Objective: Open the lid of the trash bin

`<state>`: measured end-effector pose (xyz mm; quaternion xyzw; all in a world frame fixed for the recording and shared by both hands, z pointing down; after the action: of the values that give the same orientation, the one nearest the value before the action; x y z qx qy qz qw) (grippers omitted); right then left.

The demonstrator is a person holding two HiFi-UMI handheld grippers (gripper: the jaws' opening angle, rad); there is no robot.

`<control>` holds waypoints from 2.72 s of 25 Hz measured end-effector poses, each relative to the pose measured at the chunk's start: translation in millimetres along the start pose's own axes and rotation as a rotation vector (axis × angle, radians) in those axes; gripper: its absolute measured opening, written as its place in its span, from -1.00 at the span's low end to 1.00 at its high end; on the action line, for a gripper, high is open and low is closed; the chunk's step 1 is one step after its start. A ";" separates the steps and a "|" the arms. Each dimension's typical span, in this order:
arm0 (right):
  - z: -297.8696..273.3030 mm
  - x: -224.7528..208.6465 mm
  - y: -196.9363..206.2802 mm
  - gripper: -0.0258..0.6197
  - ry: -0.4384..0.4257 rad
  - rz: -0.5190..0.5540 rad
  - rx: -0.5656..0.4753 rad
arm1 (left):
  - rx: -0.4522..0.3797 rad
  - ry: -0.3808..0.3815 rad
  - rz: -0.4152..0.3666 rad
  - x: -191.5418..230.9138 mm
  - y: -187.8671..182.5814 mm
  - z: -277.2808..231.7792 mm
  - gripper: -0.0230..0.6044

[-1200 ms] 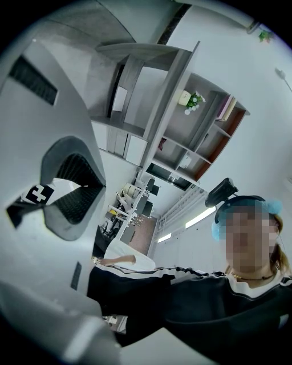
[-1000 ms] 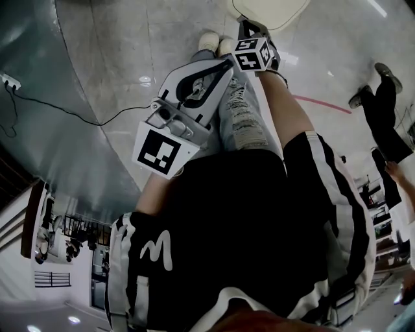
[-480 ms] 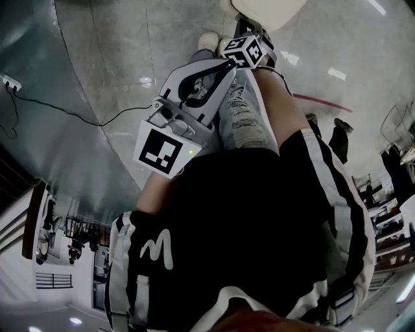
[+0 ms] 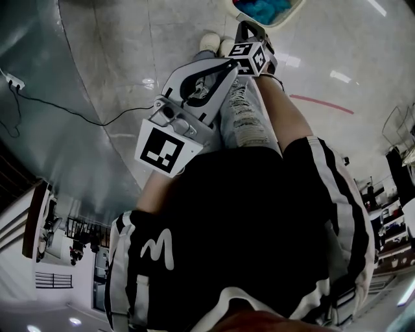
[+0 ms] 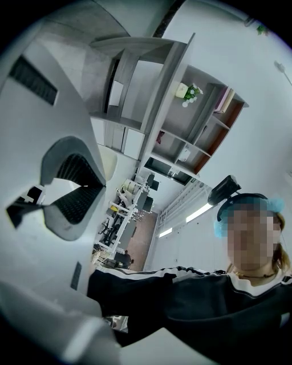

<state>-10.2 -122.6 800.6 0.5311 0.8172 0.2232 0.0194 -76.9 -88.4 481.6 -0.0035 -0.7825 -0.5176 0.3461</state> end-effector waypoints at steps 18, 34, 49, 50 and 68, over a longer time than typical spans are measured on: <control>52.0 -35.2 -30.6 -0.89 0.012 -0.101 -0.174 | 0.010 0.022 -0.030 -3.7 -8.9 -4.7 -0.92; 129.3 -57.0 -49.5 -0.89 0.008 -0.156 -0.319 | 0.007 0.036 -0.051 -23.8 -17.4 -10.4 -0.92; 200.0 -56.8 -84.1 -0.89 -0.027 -0.198 -0.443 | 0.005 0.056 -0.076 -38.0 -36.3 -9.8 -0.92; 207.1 -57.1 -87.0 -0.89 -0.027 -0.194 -0.455 | 0.003 0.058 -0.075 -39.8 -38.3 -9.3 -0.92; 297.1 -85.6 -113.8 -0.89 0.033 -0.207 -0.570 | -0.013 0.077 -0.130 -72.7 -75.4 2.4 -0.92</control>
<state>9.0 -133.6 471.9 0.4145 0.7717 0.4488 0.1769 -50.4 -95.9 380.6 0.0651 -0.7639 -0.5438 0.3414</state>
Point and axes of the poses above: the fingertips, and each gripper's own axes: z backward along the fingers, x to its left, y out of its underside, the point moved 2 cm from there along z, backward along the fingers, and after that the axes turned 10 degrees about z, right-handed, at the moved point
